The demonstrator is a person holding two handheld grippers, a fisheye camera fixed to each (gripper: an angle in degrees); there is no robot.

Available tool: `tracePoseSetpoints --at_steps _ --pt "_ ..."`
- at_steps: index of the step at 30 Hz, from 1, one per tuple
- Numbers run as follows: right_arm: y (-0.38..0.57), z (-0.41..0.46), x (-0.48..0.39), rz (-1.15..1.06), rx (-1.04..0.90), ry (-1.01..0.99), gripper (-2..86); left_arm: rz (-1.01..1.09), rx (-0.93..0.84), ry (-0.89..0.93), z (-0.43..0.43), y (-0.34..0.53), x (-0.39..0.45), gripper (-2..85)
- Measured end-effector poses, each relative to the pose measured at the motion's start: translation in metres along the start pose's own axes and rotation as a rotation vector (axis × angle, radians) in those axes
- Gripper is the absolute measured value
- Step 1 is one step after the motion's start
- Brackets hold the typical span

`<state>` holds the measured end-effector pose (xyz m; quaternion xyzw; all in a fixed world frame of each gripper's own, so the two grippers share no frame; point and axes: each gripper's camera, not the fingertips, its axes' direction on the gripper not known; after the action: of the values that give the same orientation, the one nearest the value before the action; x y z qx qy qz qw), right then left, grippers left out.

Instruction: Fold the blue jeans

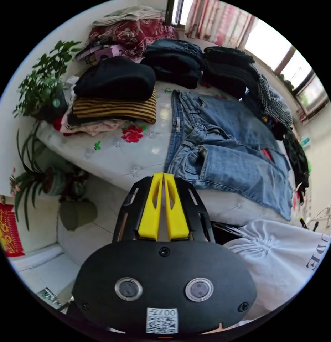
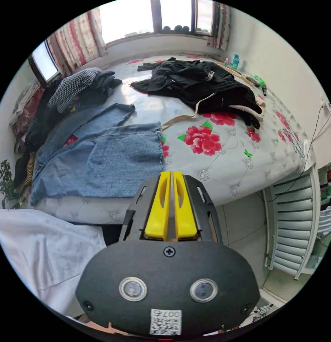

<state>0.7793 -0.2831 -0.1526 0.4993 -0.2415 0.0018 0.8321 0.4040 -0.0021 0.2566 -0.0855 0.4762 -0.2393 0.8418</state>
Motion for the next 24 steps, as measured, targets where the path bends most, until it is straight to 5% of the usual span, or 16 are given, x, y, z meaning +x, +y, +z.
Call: tracePoseSetpoints --at_steps 1,6,10,20,24 --pt "-0.006 0.007 0.001 0.02 0.008 -0.039 5.2 -0.012 -0.005 0.028 0.012 0.002 0.006 10.3" --pt "-0.033 0.073 -0.017 0.048 -0.065 -0.079 7.6 -0.082 -0.165 0.129 0.095 -0.018 0.054 15.7" --pt "-0.02 0.111 -0.031 -0.007 -0.135 0.045 5.0 -0.034 -0.198 -0.018 0.105 -0.041 0.081 10.6" --pt "0.016 0.081 0.025 -0.058 -0.279 -0.067 1.9 0.017 -0.225 0.138 0.051 -0.004 0.06 6.4" --pt "0.0 0.022 0.045 0.018 0.033 -0.22 4.2 -0.085 -0.258 0.05 0.045 0.01 0.038 7.0"
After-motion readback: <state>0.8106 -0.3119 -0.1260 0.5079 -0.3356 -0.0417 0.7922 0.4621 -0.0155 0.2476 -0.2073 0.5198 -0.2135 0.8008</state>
